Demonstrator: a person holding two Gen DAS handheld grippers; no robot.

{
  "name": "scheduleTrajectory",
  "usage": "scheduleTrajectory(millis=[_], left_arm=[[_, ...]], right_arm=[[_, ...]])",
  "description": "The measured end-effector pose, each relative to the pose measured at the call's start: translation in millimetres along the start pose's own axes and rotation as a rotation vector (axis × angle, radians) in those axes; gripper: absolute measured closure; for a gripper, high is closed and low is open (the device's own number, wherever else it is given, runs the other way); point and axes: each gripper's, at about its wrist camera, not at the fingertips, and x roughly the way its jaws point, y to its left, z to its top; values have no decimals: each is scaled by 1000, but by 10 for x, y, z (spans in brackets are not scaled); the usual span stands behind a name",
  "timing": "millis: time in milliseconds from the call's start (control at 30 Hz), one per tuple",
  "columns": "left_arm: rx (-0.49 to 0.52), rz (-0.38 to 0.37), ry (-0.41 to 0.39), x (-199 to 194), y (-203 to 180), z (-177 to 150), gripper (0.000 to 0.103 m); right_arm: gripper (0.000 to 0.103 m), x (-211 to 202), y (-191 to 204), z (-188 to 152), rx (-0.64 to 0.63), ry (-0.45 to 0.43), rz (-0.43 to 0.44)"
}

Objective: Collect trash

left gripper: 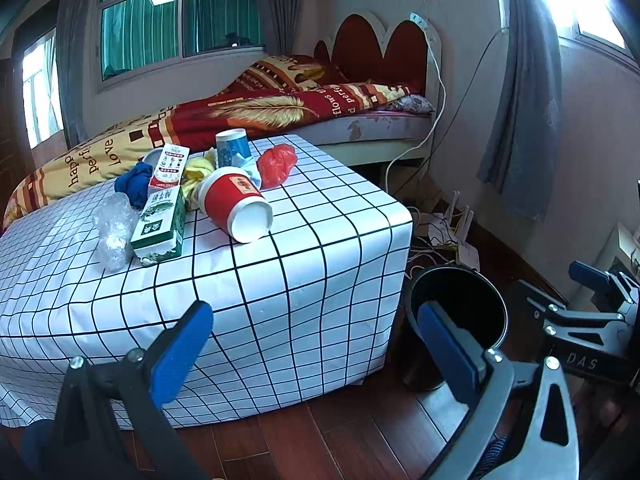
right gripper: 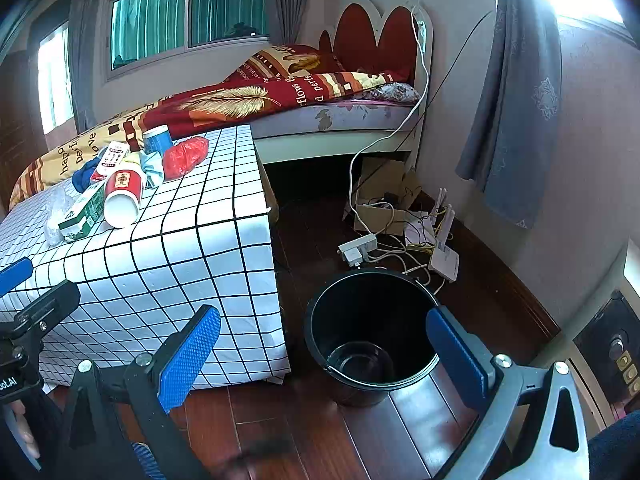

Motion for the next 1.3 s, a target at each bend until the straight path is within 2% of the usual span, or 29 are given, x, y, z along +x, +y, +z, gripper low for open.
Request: scheduleTrajectory(millis=[1300], left_arm=[[-4, -7, 2, -32, 19, -39, 0]], right_arm=[[0, 1, 11, -7, 3, -1, 1]])
